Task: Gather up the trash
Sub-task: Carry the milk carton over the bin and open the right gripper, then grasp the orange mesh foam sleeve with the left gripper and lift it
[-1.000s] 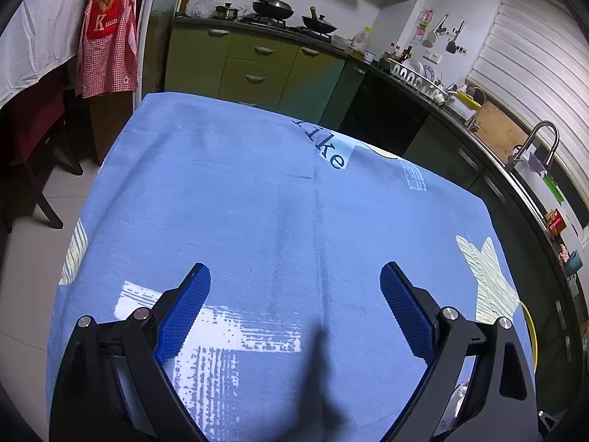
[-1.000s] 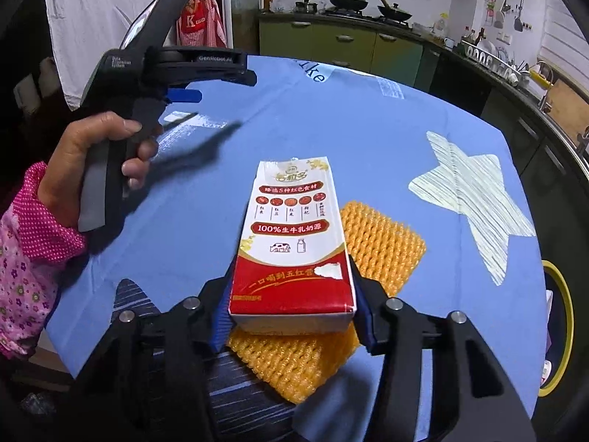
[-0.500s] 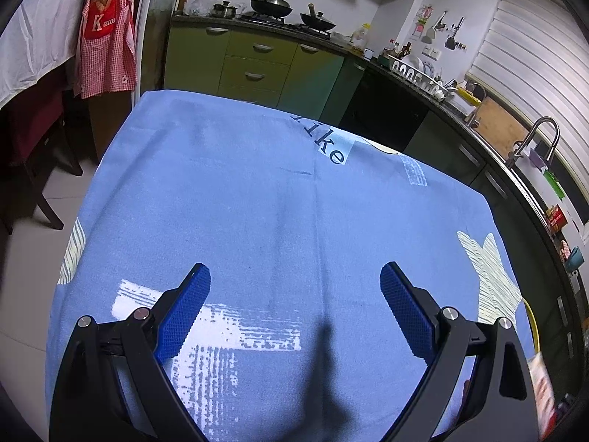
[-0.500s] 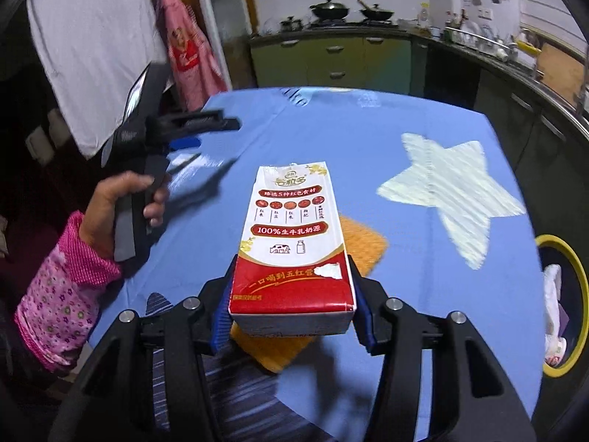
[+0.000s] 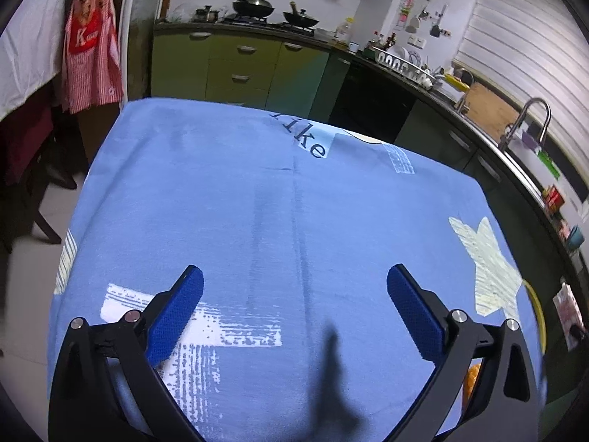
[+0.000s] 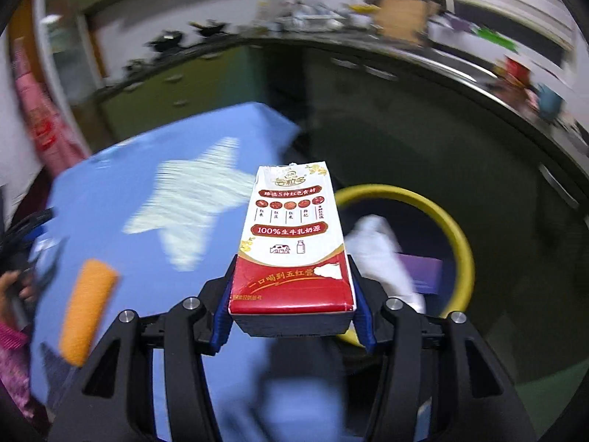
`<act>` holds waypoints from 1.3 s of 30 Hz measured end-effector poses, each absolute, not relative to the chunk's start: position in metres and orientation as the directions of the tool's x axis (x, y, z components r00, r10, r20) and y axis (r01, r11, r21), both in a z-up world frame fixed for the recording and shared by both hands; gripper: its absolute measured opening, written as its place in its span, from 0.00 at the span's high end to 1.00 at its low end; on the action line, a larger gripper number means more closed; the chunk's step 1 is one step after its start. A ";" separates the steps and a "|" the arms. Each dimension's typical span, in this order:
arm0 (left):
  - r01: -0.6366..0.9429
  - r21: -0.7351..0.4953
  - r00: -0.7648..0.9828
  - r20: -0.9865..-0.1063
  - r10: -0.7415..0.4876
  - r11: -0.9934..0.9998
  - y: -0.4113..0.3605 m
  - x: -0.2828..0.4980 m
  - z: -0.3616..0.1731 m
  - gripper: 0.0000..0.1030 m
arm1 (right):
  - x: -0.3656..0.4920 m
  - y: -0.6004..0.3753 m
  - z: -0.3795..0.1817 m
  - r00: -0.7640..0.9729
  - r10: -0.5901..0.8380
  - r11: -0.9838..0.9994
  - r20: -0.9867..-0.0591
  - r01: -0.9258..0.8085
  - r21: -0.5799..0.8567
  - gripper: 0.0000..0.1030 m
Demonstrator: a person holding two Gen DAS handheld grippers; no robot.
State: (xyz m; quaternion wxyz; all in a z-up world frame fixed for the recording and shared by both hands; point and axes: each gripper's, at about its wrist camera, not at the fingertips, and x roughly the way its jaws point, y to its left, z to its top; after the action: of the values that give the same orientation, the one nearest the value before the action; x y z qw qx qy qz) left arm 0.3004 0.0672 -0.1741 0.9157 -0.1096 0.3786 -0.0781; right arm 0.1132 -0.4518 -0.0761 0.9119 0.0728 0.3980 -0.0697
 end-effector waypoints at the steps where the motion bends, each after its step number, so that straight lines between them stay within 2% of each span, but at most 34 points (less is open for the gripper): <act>1: 0.065 -0.251 0.702 -0.676 -0.224 0.966 0.066 0.300 -0.174 0.05 | 0.116 -0.462 -0.081 0.661 -0.085 0.975 -0.745 0.208 0.073 0.51; 16: 0.104 -0.257 0.696 -0.671 -0.255 0.961 0.062 0.299 -0.169 0.04 | 0.161 -0.527 -0.144 0.531 -0.180 0.933 -0.828 0.359 0.028 0.49; 18: 0.107 -0.256 0.696 -0.671 -0.257 0.961 0.062 0.299 -0.169 0.05 | 0.162 -0.533 -0.143 0.539 -0.196 0.923 -0.819 0.384 0.031 0.42; 23: 0.116 -0.250 0.694 -0.672 -0.259 0.961 0.059 0.297 -0.169 0.05 | 0.135 -0.528 -0.117 0.615 -0.191 0.917 -0.765 0.390 0.085 0.41; 27: 0.145 -0.251 0.679 -0.678 -0.281 0.957 0.051 0.296 -0.169 0.04 | 0.104 -0.508 -0.102 0.652 -0.213 0.925 -0.728 0.375 0.065 0.37; 39: 0.234 -0.198 0.589 -0.750 -0.301 0.952 -0.003 0.280 -0.160 0.05 | 0.060 -0.482 -0.089 0.705 -0.184 0.928 -0.685 0.355 0.116 0.33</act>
State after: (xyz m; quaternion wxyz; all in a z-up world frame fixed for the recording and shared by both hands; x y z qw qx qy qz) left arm 0.2804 -0.0026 -0.1602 0.8905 -0.0389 0.4276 -0.1503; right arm 0.0595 -0.4818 -0.0891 0.9155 0.1201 0.3548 -0.1471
